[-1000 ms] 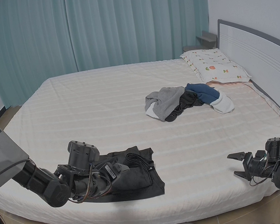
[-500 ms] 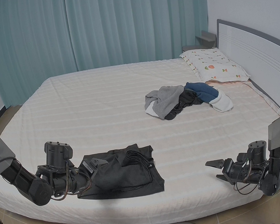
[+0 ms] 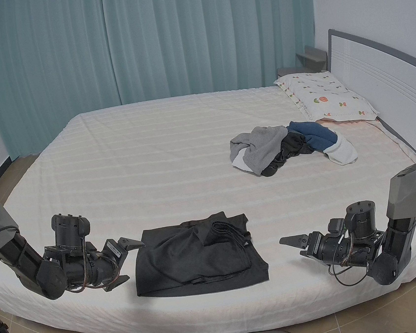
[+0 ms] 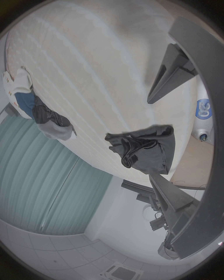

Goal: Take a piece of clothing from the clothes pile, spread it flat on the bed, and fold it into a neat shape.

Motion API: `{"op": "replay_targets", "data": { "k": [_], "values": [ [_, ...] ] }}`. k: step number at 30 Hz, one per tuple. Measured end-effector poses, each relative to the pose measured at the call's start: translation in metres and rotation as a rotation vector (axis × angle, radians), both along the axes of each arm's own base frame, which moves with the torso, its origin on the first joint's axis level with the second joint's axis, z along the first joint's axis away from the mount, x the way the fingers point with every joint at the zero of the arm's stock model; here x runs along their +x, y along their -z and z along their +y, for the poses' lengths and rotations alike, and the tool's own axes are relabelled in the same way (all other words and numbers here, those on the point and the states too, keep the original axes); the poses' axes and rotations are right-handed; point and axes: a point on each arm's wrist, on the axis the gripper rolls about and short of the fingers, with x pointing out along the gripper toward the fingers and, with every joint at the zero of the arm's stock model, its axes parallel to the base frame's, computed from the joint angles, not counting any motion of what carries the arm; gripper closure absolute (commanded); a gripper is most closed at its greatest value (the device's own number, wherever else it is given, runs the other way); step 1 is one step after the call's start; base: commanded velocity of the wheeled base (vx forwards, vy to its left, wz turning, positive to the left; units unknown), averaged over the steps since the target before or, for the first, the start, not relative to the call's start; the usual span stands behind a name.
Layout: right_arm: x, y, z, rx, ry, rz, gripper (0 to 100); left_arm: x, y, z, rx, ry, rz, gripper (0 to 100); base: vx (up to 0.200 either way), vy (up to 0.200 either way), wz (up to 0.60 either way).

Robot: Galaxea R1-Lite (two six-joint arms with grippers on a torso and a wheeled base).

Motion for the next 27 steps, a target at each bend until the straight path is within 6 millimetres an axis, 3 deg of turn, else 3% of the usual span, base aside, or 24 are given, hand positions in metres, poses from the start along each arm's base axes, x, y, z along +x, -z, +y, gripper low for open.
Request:
{"op": "replay_targets", "data": {
  "k": [5, 13, 18, 27],
  "values": [
    [0.000, -0.001, -0.001, -0.008, -0.001, -0.008, 0, 0.004, 0.007, 0.003, 0.004, -0.011, 0.020, 0, 0.000, 0.200, 0.00],
    [0.000, 0.000, 0.014, -0.042, -0.068, -0.055, 0, 0.011, 0.020, 0.003, 0.008, -0.022, 0.009, 0, 0.000, 0.200, 0.00],
    [0.003, 0.007, 0.016, -0.084, -0.088, -0.073, 0, 0.011, 0.025, 0.002, 0.016, -0.021, 0.023, 0, 0.000, 0.000, 0.00],
    [0.014, 0.011, -0.005, -0.168, -0.033, -0.120, 0, 0.011, 0.030, 0.001, 0.022, -0.017, 0.037, 0, 0.000, 0.000, 0.00]
  ]
}}
